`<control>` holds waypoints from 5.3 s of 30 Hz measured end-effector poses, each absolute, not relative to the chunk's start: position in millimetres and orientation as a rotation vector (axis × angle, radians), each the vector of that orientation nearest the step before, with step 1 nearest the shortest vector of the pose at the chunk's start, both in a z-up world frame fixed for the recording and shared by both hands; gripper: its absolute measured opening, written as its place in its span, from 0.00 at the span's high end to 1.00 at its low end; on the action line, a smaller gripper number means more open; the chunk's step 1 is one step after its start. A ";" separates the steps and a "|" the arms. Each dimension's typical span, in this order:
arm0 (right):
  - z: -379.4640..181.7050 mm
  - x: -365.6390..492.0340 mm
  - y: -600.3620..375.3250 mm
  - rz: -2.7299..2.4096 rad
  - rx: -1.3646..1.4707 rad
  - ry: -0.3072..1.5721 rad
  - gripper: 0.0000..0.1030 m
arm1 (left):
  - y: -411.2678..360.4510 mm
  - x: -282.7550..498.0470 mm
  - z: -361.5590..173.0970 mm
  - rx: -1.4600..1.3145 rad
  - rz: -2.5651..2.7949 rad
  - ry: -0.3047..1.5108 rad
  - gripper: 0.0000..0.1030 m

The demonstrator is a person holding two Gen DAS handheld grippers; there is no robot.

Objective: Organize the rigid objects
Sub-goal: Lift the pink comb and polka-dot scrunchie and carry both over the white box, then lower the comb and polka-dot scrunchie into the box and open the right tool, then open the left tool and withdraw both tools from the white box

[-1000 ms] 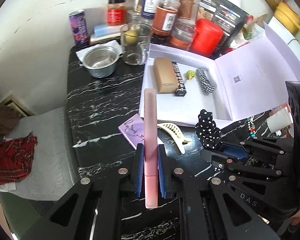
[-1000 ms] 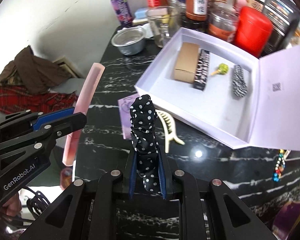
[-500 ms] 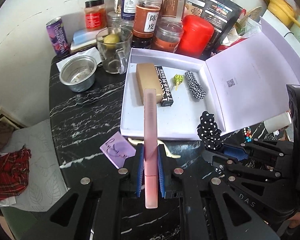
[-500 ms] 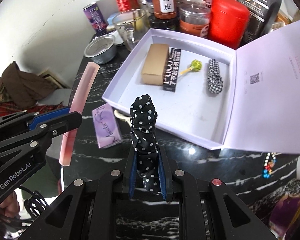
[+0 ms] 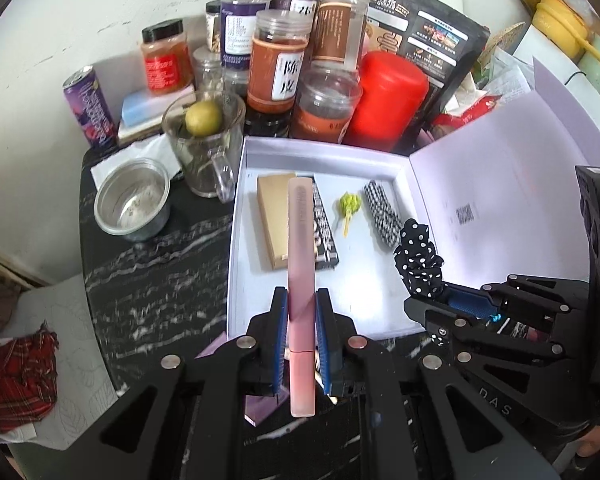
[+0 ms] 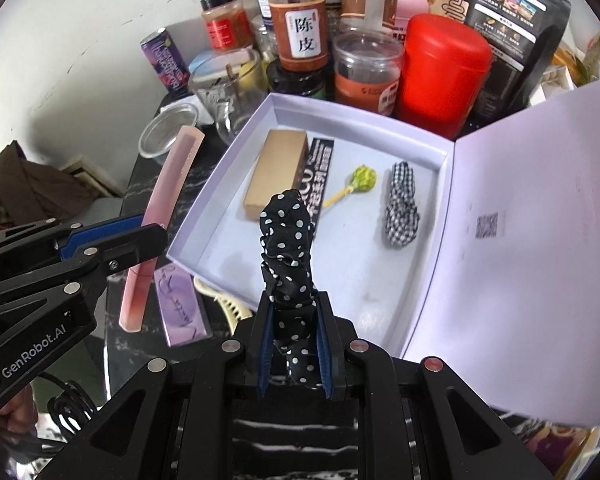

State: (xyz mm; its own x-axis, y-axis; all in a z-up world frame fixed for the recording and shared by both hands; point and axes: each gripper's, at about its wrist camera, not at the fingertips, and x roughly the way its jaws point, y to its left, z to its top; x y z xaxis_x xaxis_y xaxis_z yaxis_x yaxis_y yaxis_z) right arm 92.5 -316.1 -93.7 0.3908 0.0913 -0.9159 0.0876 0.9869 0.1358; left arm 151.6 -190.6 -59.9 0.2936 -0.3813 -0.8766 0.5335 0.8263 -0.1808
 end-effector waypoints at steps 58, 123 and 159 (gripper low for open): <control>-183.9 199.8 -385.2 -0.145 0.246 1.256 0.81 | -286.8 244.4 -156.4 0.321 -0.501 1.175 0.87; -84.5 150.7 -381.5 -0.199 0.205 1.134 0.71 | -232.3 212.1 -52.1 0.203 -0.408 1.036 0.00; -4.9 74.0 -281.6 -0.049 0.111 1.025 0.62 | -117.2 121.4 40.3 0.153 -0.365 0.941 0.00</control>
State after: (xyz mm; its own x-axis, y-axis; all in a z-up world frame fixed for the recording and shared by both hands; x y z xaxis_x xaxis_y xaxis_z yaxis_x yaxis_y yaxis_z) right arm 74.0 -281.6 -4.9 0.5187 0.0116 -0.8549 0.0925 0.9933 0.0696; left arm 121.4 -117.2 40.3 0.5337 -0.2392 -0.8112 0.3710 0.9282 -0.0296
